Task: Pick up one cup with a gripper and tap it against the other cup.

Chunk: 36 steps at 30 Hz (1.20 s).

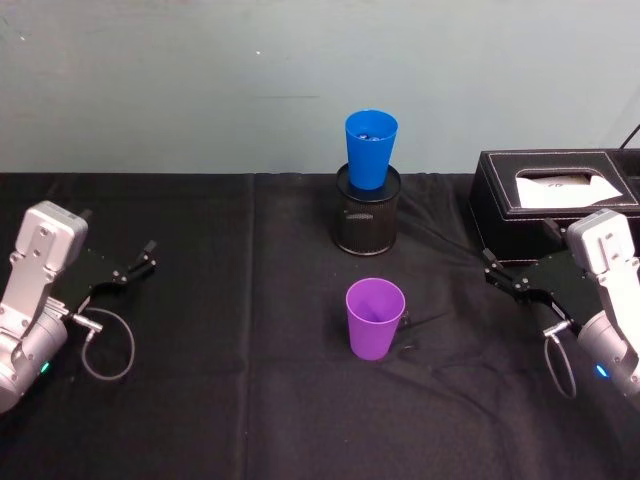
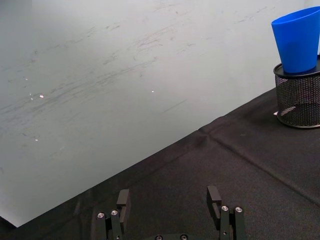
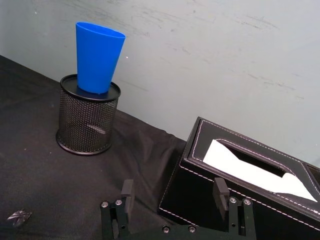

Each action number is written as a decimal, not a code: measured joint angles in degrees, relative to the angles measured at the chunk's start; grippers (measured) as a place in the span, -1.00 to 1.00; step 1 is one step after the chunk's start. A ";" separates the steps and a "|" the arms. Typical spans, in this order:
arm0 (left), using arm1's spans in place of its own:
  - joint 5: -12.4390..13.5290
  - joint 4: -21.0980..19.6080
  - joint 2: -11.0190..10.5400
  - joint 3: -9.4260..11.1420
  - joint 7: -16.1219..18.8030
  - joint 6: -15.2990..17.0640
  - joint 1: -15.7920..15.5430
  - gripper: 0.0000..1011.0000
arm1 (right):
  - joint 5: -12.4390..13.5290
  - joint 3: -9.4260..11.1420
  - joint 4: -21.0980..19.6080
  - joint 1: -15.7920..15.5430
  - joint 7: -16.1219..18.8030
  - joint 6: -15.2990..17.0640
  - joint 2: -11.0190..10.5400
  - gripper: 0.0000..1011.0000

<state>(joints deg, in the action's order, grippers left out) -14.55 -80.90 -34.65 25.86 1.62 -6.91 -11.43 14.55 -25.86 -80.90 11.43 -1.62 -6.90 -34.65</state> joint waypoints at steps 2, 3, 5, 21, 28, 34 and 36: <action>0.00 0.00 0.00 0.00 0.00 0.00 0.00 0.98 | 0.00 0.00 0.01 0.00 0.00 0.00 0.00 0.98; 0.00 0.00 0.00 0.00 0.00 0.00 0.00 0.98 | 0.00 0.00 0.01 0.00 0.00 0.00 0.00 0.98; 0.00 0.00 0.00 0.00 0.00 0.00 0.00 0.98 | 0.00 0.00 0.00 0.00 0.00 0.00 0.00 0.98; 0.00 0.00 0.00 0.00 0.00 0.00 0.00 0.98 | 0.00 0.00 0.00 0.00 0.00 0.00 0.00 0.98; 0.00 0.00 0.00 0.00 0.00 0.00 0.00 0.98 | 0.00 0.00 0.00 0.00 0.00 0.00 0.00 0.98; 0.00 0.00 0.00 0.00 0.00 0.00 0.00 0.98 | 0.00 0.00 0.00 0.00 0.00 0.00 0.00 0.98; 0.00 0.00 0.00 0.00 0.00 0.00 0.00 0.98 | 0.00 0.00 0.00 0.00 0.00 0.00 0.00 0.98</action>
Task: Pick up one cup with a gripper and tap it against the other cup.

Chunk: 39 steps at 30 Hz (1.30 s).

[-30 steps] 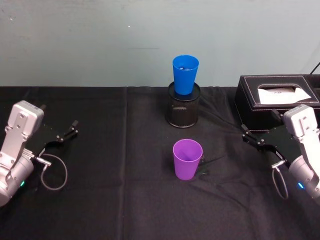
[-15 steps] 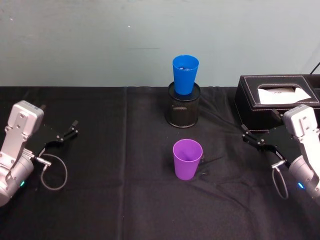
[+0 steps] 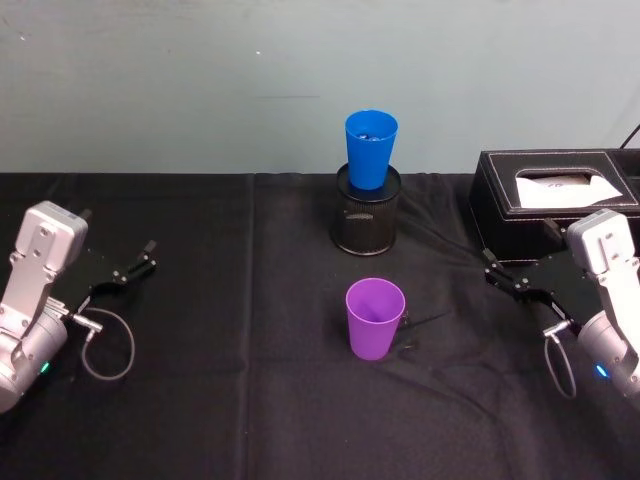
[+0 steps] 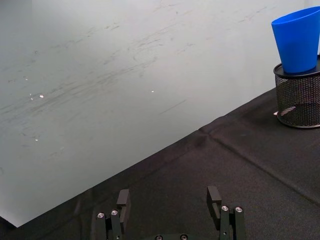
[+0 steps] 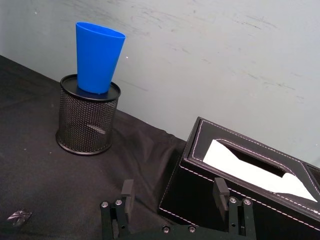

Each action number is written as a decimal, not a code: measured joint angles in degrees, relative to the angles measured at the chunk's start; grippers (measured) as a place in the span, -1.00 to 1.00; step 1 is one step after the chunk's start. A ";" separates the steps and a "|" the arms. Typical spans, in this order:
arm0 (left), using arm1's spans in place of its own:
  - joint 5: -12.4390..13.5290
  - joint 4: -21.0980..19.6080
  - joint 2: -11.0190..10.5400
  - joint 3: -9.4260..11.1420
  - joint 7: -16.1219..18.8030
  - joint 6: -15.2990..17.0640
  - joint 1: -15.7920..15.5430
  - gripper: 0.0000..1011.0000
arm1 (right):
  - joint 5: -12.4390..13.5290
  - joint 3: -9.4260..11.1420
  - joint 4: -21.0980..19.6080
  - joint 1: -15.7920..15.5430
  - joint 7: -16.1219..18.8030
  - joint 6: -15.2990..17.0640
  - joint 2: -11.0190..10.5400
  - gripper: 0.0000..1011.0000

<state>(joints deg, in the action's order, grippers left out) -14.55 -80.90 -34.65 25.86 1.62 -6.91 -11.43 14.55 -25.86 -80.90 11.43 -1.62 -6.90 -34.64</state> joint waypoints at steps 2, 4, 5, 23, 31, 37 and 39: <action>0.00 0.00 0.00 0.00 0.00 0.00 0.00 0.98 | 0.00 0.00 0.00 0.00 0.00 0.00 0.00 0.98; 0.00 0.00 0.00 0.00 0.00 0.00 0.00 0.98 | 0.00 0.00 0.00 0.00 0.00 0.00 0.00 0.98; 0.00 0.00 0.00 0.00 0.00 0.00 0.00 0.98 | 0.00 0.00 0.00 0.00 0.00 0.00 0.00 0.98; 0.00 0.00 0.00 0.00 0.00 0.00 0.00 0.98 | 8.31 4.13 -8.64 -8.55 11.84 -5.09 -4.33 0.98; 0.00 0.00 0.00 0.00 0.00 0.00 0.00 0.98 | 13.13 2.38 -10.30 -12.34 24.38 -8.66 -6.23 0.98; 0.00 0.00 0.00 0.00 0.00 0.00 0.00 0.98 | 12.79 0.96 -10.11 -11.90 27.60 -8.28 -4.99 0.98; 0.00 0.00 0.00 0.00 0.00 0.00 0.00 0.98 | 12.62 0.67 -9.42 -11.18 28.23 -7.65 -4.18 0.98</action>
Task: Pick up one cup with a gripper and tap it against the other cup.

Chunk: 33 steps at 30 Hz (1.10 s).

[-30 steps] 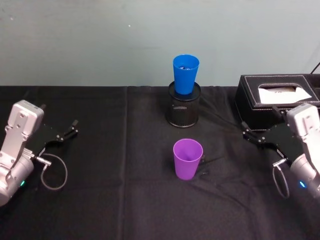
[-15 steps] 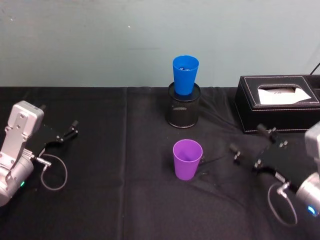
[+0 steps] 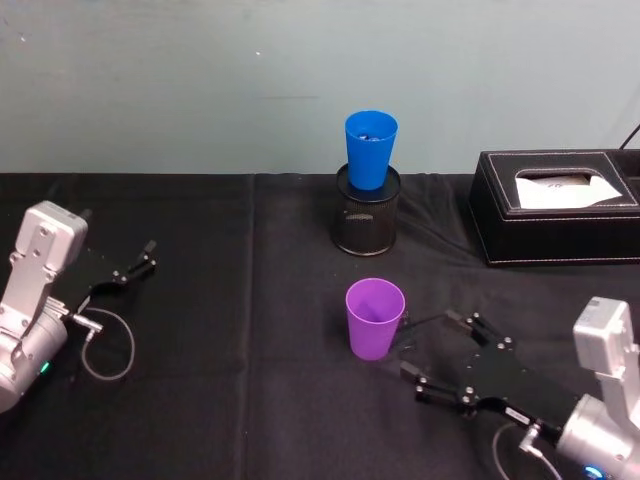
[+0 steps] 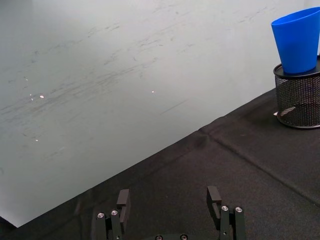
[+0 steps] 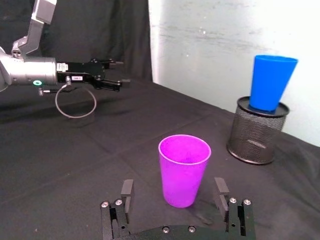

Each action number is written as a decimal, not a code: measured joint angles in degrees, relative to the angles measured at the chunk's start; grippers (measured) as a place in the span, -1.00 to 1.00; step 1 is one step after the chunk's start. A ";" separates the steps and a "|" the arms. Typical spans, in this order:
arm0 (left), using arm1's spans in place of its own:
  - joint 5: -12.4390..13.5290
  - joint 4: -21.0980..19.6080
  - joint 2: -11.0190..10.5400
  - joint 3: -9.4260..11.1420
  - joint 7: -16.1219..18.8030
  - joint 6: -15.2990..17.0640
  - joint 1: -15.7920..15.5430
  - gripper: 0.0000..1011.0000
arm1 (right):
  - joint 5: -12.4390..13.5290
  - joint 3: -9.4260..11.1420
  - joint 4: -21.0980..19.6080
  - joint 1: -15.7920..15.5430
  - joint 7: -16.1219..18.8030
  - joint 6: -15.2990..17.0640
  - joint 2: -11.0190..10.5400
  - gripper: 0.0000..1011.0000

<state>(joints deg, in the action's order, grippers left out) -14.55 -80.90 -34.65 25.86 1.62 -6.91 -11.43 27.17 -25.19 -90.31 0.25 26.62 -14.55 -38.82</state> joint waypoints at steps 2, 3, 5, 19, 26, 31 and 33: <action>0.00 0.00 0.00 0.00 0.00 0.00 0.00 0.98 | -0.10 -0.16 0.59 0.61 0.38 0.52 0.66 0.98; 0.00 0.00 0.00 0.00 0.00 0.00 0.00 0.98 | -0.15 -0.24 0.84 0.93 0.52 0.78 0.98 0.98; 0.00 0.00 0.00 0.00 0.00 0.00 0.00 0.98 | -0.47 -0.47 1.64 1.87 0.86 1.37 1.97 0.98; 0.00 0.00 0.00 0.00 0.00 0.00 0.00 0.98 | -2.39 -1.35 8.29 7.83 2.49 4.46 8.67 0.98; 0.00 0.00 0.00 0.00 0.00 0.00 0.00 0.98 | -3.16 -1.30 10.81 9.25 3.13 4.51 11.11 0.98; 0.00 0.00 0.00 0.00 0.00 0.00 0.00 0.98 | -3.89 -1.11 12.60 10.30 3.15 4.46 12.72 0.98; 0.00 0.00 0.00 0.00 0.00 0.00 0.00 0.98 | -4.27 -1.03 13.36 10.75 3.20 4.42 13.41 0.98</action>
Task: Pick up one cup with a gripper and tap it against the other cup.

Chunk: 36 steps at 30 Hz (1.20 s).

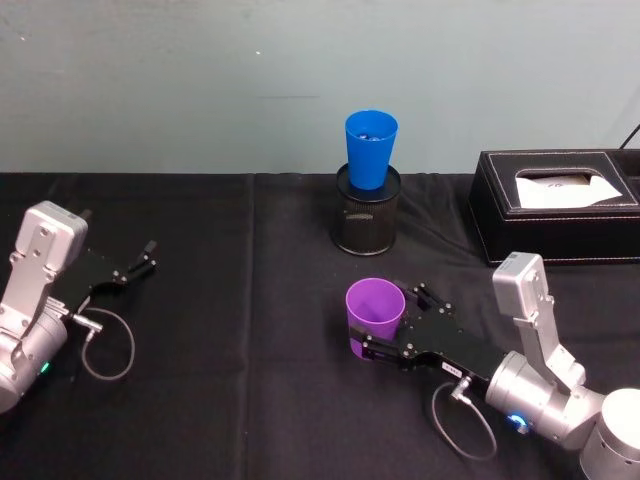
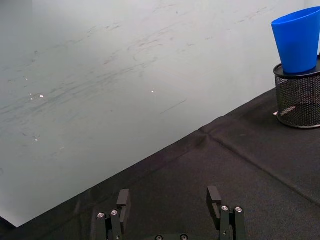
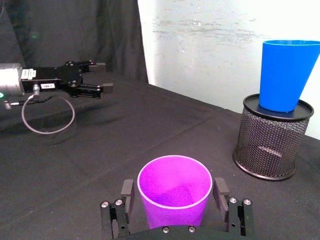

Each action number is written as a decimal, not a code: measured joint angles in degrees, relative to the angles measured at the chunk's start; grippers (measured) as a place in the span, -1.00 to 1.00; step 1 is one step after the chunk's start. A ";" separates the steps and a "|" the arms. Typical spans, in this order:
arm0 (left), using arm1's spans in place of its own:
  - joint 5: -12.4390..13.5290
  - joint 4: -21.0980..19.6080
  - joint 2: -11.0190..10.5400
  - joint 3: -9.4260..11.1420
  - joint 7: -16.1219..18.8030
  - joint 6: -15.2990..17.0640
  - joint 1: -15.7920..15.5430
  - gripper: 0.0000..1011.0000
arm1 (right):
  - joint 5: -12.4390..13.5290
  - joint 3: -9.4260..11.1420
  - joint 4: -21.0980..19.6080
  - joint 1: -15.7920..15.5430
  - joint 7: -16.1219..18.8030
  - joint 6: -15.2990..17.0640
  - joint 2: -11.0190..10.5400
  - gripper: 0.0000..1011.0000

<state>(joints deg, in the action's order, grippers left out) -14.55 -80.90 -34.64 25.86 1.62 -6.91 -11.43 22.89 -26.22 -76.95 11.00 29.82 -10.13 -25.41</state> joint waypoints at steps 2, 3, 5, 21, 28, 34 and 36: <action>0.00 0.00 0.00 0.00 0.00 0.00 0.00 0.98 | -0.21 0.06 0.48 0.29 0.05 -0.06 0.41 0.98; 0.00 0.00 0.00 0.00 0.00 0.00 0.00 0.98 | -0.47 0.12 0.95 0.59 0.17 -0.18 0.85 0.98; 0.00 0.00 0.00 0.00 0.00 0.00 0.00 0.98 | -0.93 0.20 1.53 0.97 0.28 -0.45 1.45 0.98; 0.00 0.00 0.00 0.00 0.00 0.00 0.00 0.98 | -1.78 0.27 2.44 1.50 0.41 -0.42 2.26 0.84; 0.00 0.00 0.00 0.00 0.00 0.00 0.00 0.98 | -1.70 0.26 2.34 1.46 0.40 -0.46 2.19 0.56; 0.00 0.00 0.00 0.00 0.00 0.00 0.00 0.98 | -1.65 0.44 1.76 1.28 0.37 -0.14 2.05 0.50; 0.00 0.00 0.00 0.00 0.00 0.00 0.00 0.98 | -1.66 0.69 1.23 1.18 0.37 0.28 1.90 0.48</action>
<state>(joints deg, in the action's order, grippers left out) -14.55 -80.90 -34.64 25.86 1.62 -6.91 -11.43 21.24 -25.54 -75.72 12.18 30.18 -9.85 -23.51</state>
